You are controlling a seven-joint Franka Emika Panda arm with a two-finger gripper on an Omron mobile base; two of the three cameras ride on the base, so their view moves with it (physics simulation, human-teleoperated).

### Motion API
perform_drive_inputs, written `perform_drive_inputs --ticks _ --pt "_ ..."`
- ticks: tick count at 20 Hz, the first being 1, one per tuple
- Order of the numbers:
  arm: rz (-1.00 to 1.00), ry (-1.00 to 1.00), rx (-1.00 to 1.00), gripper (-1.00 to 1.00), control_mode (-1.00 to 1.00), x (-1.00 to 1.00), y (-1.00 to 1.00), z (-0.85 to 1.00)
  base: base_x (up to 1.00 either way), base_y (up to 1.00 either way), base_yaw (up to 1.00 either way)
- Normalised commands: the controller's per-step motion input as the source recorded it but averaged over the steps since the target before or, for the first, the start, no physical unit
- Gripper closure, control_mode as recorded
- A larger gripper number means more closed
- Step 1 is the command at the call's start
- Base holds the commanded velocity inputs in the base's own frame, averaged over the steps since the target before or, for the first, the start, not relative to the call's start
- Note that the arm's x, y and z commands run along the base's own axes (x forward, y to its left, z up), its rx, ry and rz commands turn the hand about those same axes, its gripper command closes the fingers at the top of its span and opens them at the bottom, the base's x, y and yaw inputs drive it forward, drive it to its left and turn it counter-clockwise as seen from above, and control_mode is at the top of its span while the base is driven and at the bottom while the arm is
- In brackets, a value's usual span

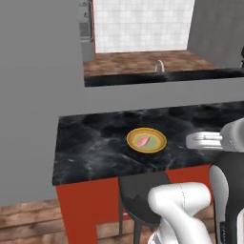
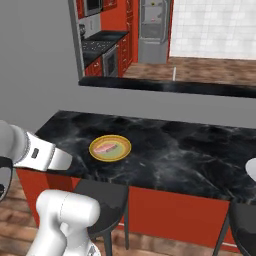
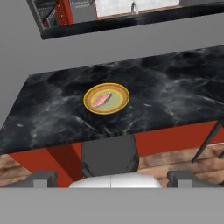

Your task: Transport the steak and lemon to the fridge. Place the steak on the rack containing meat and place the lemon on the rack containing the vegetable, ensuring meats and vegetables are on different racks.

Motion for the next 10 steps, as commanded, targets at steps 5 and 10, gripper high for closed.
perform_drive_inputs --ticks 5,10 --pt "0.00 0.00 0.00 -1.00 1.00 0.00 0.00 0.00 1.00 0.39 -0.37" --pt "0.00 0.00 0.00 -1.00 1.00 0.00 0.00 0.00 0.96 0.39 -0.32"
